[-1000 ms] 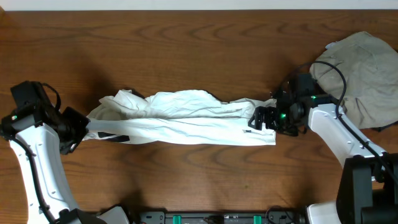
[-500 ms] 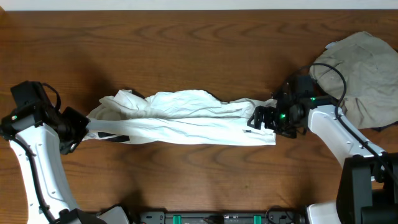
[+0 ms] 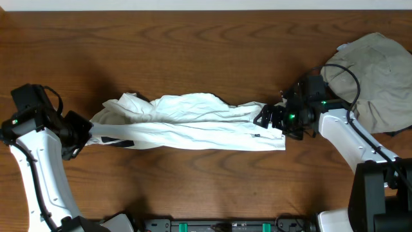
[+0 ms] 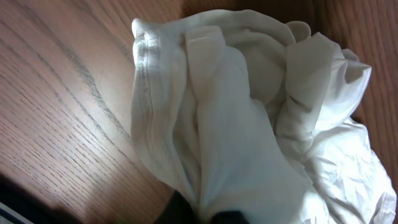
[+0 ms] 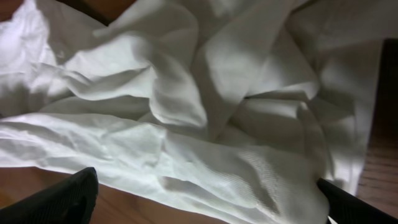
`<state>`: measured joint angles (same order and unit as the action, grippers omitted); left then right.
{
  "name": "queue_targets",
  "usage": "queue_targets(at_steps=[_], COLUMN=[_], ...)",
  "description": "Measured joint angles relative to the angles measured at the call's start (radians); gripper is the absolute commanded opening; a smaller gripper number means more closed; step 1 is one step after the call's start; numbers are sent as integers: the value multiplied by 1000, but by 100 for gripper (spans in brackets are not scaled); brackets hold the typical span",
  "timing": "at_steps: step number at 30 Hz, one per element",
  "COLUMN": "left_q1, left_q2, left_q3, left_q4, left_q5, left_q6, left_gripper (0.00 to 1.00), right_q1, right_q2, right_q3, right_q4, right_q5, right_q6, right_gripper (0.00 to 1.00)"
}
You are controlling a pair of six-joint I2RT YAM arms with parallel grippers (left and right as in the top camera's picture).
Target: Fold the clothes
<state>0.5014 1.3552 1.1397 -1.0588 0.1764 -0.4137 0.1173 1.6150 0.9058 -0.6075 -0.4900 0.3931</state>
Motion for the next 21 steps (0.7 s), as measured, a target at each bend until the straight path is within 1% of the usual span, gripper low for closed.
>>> queue_targets(at_steps=[3,5,6,7,9,10,11,12,13,21], left_q1=[0,0,0,0,0,0,0,0,0,0], left_q2=[0,0,0,0,0,0,0,0,0,-2], left_q3=[0,0,0,0,0,0,0,0,0,0], left_q4=[0,0,0,0,0,0,0,0,0,-9], left_q5=[0,0,0,0,0,0,0,1,4,89], left_q6=[0,0,0,0,0,0,0,0,0,20], left_gripper=[6,6,6,6,6,6,6,6,6,6], right_q1=[0,0,0,0,0,0,0,0,0,0], right_q2=[0,0,0,0,0,0,0,0,0,0], right_q3=[0,0,0,0,0,0,0,0,0,6], right_q4=[5,7,7,8,10,11,10,11,13,20], right_q5=[-11,-16,-17,-20,-27,-30,-32,-34,-35,-35], right_q6=[15,28,36,44,62,70,74,76,87,98], right_gripper=[98,91,82,63,39,29,14,4,1,1])
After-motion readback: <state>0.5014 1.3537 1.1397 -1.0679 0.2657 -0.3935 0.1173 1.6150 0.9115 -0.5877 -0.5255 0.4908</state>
